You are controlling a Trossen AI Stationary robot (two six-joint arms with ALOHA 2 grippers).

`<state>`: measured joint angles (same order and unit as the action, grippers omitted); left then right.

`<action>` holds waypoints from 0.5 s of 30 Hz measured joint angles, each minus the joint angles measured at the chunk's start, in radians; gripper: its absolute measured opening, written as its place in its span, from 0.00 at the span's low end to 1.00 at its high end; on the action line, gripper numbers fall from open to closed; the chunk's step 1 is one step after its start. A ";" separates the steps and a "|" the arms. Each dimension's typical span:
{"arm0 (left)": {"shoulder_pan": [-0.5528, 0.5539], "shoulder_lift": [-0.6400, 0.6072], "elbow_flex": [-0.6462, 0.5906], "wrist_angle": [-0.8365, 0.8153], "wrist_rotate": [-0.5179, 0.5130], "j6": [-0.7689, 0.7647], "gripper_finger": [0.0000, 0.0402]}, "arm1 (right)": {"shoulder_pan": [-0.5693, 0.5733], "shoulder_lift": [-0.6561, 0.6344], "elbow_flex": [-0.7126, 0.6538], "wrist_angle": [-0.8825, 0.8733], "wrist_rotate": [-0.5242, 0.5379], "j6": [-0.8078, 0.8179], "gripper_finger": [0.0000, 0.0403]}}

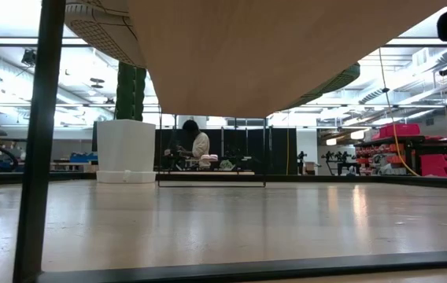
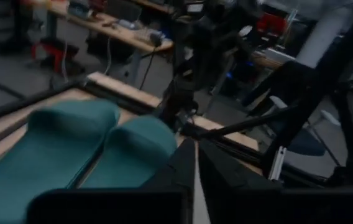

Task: Pick and place slides into the shelf
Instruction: Return to Home Position

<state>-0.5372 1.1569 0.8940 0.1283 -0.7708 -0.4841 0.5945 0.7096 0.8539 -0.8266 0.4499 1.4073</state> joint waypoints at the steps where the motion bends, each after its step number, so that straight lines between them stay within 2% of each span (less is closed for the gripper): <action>1: 0.003 0.004 0.000 0.023 0.013 0.032 0.04 | 0.009 -0.006 0.000 -0.009 0.005 -0.016 0.03; 4: 0.019 0.017 -0.012 0.132 0.066 0.110 0.02 | 0.033 -0.023 0.000 -0.039 0.022 -0.054 0.03; 10: 0.118 0.093 -0.095 0.611 0.369 0.275 0.01 | 0.063 -0.056 0.000 -0.117 0.060 -0.086 0.01; 15: 0.246 0.107 -0.146 0.716 0.543 0.318 0.01 | 0.087 -0.081 0.000 -0.142 0.087 -0.118 0.01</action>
<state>-0.2915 1.2640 0.7476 0.8446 -0.2280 -0.1659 0.6812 0.6283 0.8539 -0.9688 0.5374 1.2888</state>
